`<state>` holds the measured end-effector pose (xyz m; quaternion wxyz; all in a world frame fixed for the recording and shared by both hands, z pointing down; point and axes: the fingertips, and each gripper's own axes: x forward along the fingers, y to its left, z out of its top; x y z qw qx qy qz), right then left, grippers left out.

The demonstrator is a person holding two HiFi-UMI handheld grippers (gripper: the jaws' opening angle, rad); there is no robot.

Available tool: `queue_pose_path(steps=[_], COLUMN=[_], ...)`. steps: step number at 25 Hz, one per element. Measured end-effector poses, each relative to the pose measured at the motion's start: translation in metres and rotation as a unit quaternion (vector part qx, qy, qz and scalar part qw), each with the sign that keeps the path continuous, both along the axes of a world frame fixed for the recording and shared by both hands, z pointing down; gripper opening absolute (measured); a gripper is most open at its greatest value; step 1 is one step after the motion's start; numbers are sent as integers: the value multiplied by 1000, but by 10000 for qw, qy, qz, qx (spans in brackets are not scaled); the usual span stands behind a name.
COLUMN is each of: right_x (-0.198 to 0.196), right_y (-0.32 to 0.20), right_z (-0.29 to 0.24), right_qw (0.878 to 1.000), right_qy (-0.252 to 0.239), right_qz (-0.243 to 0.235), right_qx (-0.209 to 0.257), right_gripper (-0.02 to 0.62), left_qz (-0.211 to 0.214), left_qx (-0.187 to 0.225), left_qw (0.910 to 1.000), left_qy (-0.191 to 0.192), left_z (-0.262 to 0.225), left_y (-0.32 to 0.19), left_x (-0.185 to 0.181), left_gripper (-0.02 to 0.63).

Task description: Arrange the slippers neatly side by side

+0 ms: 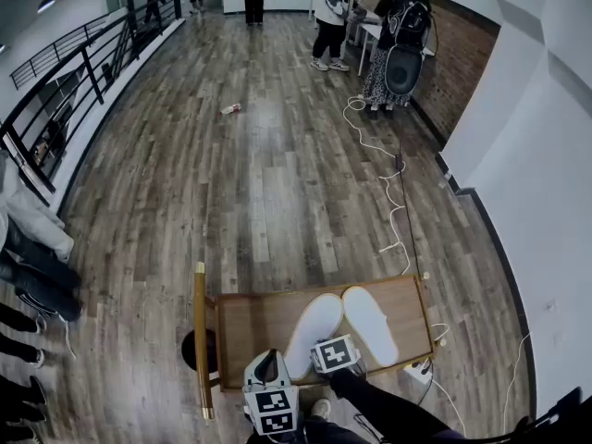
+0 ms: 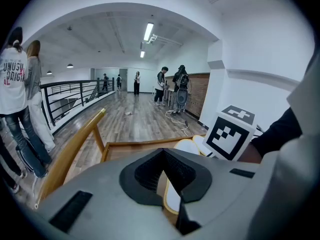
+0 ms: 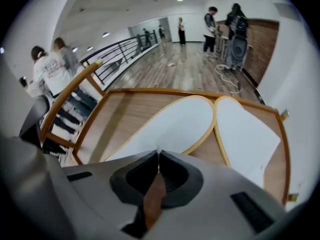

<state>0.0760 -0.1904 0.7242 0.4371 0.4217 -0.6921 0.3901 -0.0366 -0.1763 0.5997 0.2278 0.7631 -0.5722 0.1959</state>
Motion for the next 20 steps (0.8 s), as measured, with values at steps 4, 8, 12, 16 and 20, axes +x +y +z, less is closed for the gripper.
queue_pose_path(steps=[4,8,12,16,20], right_x=[-4,-5,-2,-6,-5], right_y=[8,1,-2,-9,-13], right_z=[4,3,6,10,11], right_qw=[9947,9949,9912,9825,9843], right_qy=[122,39,246,410,406], right_qz=[-1017,-1011,-1302,-1801,-1697], right_qx=[30,57,-31,240,252], right_gripper=[3,3,3,3,3], left_qz=[-5,-2,-23,-24,-22], left_qx=[-2,-35,-49,-48,-73], left_qw=[10000,10000,10000,10000,10000], left_qy=[35,46,46,25,9], left_z=[0,3,3,2,4], left_y=[0,0,-1,-2,-3], left_x=[1,1,0,-1,-1], left_gripper=[-2,-2,-2,-2,-2])
